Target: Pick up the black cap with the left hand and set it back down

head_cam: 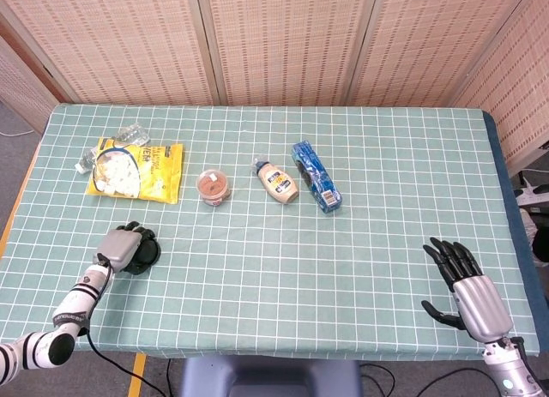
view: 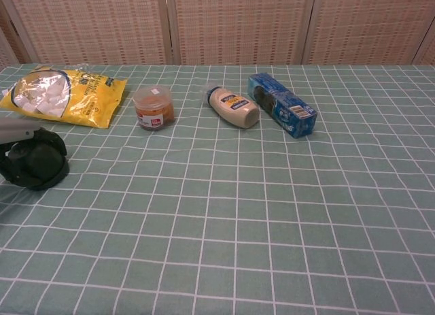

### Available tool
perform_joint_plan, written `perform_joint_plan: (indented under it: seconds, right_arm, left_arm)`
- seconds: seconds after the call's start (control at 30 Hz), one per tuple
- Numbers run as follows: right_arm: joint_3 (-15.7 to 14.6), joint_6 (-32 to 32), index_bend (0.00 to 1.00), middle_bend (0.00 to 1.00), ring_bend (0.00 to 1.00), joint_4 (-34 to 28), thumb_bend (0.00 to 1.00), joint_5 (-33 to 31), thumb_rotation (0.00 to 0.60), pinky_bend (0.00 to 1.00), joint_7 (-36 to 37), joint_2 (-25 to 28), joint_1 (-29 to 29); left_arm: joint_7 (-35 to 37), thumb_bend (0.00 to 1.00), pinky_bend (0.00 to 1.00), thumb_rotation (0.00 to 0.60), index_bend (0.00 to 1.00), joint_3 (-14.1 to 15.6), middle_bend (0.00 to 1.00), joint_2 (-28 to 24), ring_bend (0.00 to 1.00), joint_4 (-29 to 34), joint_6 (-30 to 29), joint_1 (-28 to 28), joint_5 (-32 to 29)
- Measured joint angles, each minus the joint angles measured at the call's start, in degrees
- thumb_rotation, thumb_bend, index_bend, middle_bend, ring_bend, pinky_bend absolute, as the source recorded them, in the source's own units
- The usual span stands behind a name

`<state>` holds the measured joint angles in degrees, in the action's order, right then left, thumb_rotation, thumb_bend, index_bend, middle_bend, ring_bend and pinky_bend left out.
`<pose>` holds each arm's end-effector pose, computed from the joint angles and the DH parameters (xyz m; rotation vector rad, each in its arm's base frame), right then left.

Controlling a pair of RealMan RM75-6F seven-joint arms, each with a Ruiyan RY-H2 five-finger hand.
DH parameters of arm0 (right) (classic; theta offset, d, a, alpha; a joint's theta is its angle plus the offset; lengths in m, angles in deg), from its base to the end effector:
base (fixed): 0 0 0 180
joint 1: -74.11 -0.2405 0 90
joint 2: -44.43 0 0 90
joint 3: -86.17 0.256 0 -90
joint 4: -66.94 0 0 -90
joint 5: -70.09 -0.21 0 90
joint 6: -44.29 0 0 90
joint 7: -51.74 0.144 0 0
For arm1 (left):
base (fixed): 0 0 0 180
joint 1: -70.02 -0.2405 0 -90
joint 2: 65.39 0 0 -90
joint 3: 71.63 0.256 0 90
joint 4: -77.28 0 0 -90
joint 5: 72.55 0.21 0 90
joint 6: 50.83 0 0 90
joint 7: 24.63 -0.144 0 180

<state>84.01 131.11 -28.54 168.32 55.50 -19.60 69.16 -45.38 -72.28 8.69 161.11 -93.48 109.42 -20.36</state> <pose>-0.2768 -0.1586 0.1365 1.5624 -0.9566 1.0720 -0.2735 0.3289 0.0413 -1.8505 -1.0797 -0.3946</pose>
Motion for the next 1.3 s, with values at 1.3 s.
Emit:
perform_joint_plan:
  seconds: [1.3]
  right_arm:
    - [-0.3, -0.2, 0.0, 0.0, 0.0, -0.1, 0.16, 0.2, 0.6, 0.0, 0.6, 0.6, -0.2]
  left_arm:
    - [7.6, 0.28, 0.02, 0.6, 0.0, -0.4, 0.0, -3.7, 0.0, 2.3, 4.2, 2.7, -1.2]
